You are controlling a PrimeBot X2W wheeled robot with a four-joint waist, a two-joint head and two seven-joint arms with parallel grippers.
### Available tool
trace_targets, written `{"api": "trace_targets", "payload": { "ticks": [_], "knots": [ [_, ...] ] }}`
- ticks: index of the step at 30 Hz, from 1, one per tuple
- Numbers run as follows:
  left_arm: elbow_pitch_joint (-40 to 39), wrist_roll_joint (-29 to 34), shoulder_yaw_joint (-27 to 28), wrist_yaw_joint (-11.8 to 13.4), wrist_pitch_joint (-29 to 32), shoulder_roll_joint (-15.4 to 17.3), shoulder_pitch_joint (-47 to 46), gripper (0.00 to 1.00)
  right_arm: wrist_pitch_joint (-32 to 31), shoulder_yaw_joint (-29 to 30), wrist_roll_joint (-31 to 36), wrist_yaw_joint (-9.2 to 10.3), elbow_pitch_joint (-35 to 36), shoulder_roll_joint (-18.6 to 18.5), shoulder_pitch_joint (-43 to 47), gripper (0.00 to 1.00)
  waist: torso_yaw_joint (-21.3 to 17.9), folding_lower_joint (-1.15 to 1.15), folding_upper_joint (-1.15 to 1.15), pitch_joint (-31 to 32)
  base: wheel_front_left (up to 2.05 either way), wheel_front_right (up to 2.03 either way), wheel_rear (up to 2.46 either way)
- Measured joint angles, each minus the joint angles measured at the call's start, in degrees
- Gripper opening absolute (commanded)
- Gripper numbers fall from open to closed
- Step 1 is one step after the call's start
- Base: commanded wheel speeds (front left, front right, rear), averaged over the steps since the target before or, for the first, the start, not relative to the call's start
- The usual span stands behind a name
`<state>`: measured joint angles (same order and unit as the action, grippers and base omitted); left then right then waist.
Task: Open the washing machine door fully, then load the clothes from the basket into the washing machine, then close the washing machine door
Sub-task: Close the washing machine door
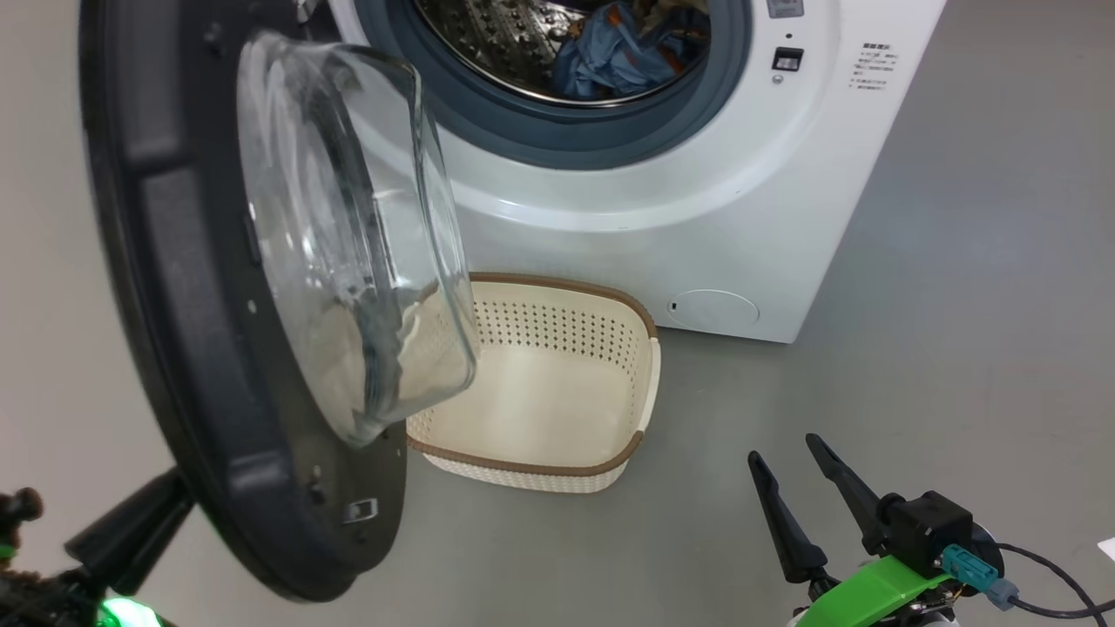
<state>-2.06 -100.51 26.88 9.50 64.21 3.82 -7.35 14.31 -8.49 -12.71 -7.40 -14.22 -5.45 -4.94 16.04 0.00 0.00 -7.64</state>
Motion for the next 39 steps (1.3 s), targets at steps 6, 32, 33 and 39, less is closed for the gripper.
{"api": "trace_targets", "payload": {
  "ticks": [6, 32, 33, 39],
  "knots": [
    [-2.74, -1.76, -4.07, -1.29, -0.87, -1.29, 1.63, 0.0, 0.0, -0.05, -0.03, 0.0, 0.0, 0.09, -0.01, 1.0, -1.79, 0.0, 0.0, -0.09, 0.0, 0.0, 0.0],
    [6.89, -4.15, -21.79, -15.21, -23.27, -1.47, -4.42, 0.0, 0.0, -0.12, -0.59, 0.0, -0.33, 1.04, -1.2, 1.0, -16.93, 0.0, 0.0, -1.14, 0.0, 0.0, 0.0],
    [7.38, -4.15, -22.07, -15.43, -24.2, -1.47, -5.06, 0.0, 0.0, -0.12, -0.59, 0.0, -0.33, 1.1, -1.2, 1.0, -17.66, 0.0, 0.0, -1.24, 0.0, 0.0, 0.0],
    [10.42, -3.89, -23.43, -16.34, -29.34, -1.49, -9.94, 0.0, 0.0, -0.29, -0.92, 0.0, -0.33, 1.53, -1.41, 1.0, -21.67, 0.0, 0.0, -2.18, 0.0, 0.0, 0.0]
  ]
}}
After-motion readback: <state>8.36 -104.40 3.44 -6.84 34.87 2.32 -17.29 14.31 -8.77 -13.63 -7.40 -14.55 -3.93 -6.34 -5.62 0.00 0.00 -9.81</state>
